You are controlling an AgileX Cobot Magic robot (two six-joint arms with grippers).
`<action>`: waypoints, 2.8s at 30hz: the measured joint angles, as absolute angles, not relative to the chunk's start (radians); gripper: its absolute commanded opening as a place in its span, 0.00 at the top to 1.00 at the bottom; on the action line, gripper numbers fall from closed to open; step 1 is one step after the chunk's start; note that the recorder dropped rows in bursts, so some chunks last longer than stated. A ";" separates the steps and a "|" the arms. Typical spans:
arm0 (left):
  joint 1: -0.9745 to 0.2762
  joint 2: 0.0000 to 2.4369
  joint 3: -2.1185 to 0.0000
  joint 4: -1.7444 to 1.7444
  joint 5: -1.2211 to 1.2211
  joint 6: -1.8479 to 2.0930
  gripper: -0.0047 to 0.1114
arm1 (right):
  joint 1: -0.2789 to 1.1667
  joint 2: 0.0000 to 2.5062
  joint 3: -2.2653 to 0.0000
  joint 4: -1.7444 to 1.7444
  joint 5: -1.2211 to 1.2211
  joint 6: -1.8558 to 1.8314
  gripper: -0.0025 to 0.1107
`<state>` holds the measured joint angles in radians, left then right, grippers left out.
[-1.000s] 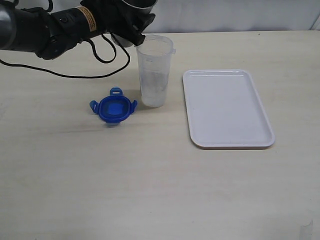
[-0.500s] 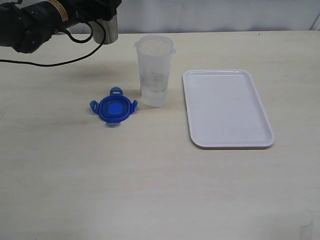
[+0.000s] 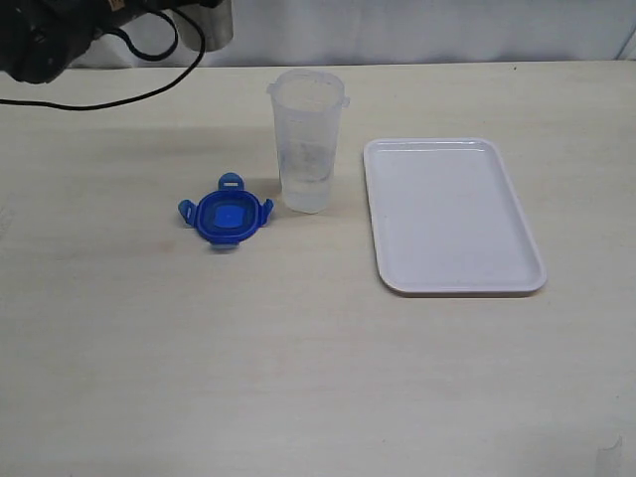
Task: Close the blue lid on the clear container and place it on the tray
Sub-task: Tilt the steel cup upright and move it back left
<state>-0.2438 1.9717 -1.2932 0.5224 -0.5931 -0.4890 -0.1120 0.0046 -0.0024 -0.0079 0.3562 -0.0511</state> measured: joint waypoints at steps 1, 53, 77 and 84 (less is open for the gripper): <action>-0.242 1.957 -1.293 0.517 -0.593 -0.467 0.96 | -0.112 0.005 -0.002 -0.008 0.356 -0.051 0.94; -0.163 2.464 -1.592 0.388 -0.637 -0.365 0.96 | -0.112 0.005 -0.002 -0.008 0.356 -0.051 0.94; -0.146 2.477 -1.612 0.326 -0.592 -0.368 0.96 | -0.112 0.005 -0.002 -0.008 0.356 -0.051 0.94; -0.125 2.477 -1.618 0.310 -0.571 -0.354 0.96 | -0.112 0.005 -0.002 -0.008 0.356 -0.051 0.94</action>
